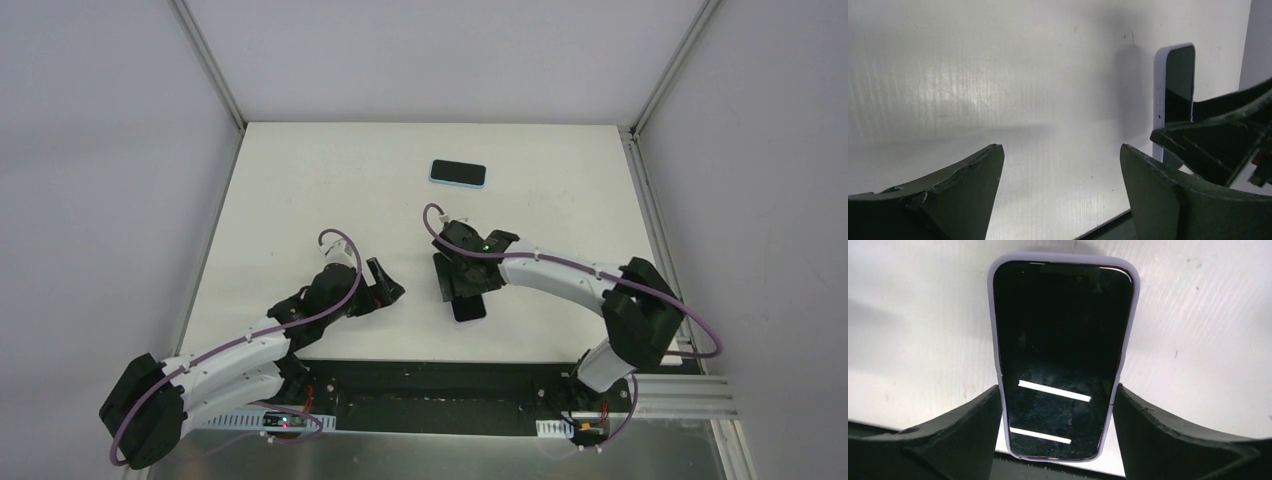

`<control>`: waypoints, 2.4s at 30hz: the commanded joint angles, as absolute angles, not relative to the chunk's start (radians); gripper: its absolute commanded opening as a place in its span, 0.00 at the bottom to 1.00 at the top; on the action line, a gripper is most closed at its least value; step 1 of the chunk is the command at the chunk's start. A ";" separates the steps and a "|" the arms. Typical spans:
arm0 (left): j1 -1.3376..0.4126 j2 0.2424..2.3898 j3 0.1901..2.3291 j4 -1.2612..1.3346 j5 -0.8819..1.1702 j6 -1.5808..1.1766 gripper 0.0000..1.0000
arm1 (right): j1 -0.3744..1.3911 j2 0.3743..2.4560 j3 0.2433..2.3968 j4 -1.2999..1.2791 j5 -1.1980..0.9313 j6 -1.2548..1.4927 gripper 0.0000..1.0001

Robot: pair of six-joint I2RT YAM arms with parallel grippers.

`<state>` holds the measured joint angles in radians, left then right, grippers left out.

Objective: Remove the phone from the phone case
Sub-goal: Pick up the phone at the center of the board.

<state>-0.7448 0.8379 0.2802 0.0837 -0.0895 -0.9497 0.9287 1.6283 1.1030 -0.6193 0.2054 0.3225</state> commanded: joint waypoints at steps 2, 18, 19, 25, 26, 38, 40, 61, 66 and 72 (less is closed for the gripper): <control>-0.742 0.872 0.357 0.130 -0.064 -0.872 0.91 | 0.978 1.435 1.040 -0.660 0.215 0.312 0.00; -0.776 1.085 0.409 0.581 0.246 -0.951 0.97 | 1.096 1.139 0.912 -0.608 0.209 0.355 0.00; -0.781 1.088 0.410 0.598 0.246 -0.954 0.96 | 1.098 1.137 0.911 -0.606 0.211 0.360 0.00; -0.804 1.117 0.430 0.627 0.233 -0.967 0.94 | 1.108 1.136 0.914 -0.592 0.226 0.378 0.00; -0.807 1.130 0.439 0.628 0.232 -0.970 0.92 | 1.110 1.137 0.917 -0.592 0.228 0.380 0.00; -0.828 1.321 0.530 0.718 0.291 -1.004 0.68 | 1.128 1.139 0.940 -0.610 0.243 0.390 0.00; -0.830 1.343 0.538 0.739 0.302 -1.014 0.65 | 1.130 1.137 0.940 -0.611 0.246 0.390 0.00; -0.844 1.472 0.537 0.909 0.354 -1.092 0.42 | 1.131 1.122 0.923 -0.593 0.282 0.390 0.00; -0.845 1.477 0.539 0.915 0.357 -1.095 0.42 | 1.132 1.130 0.926 -0.592 0.280 0.385 0.00; -0.846 1.485 0.546 0.920 0.364 -1.097 0.35 | 1.133 1.128 0.927 -0.594 0.286 0.381 0.00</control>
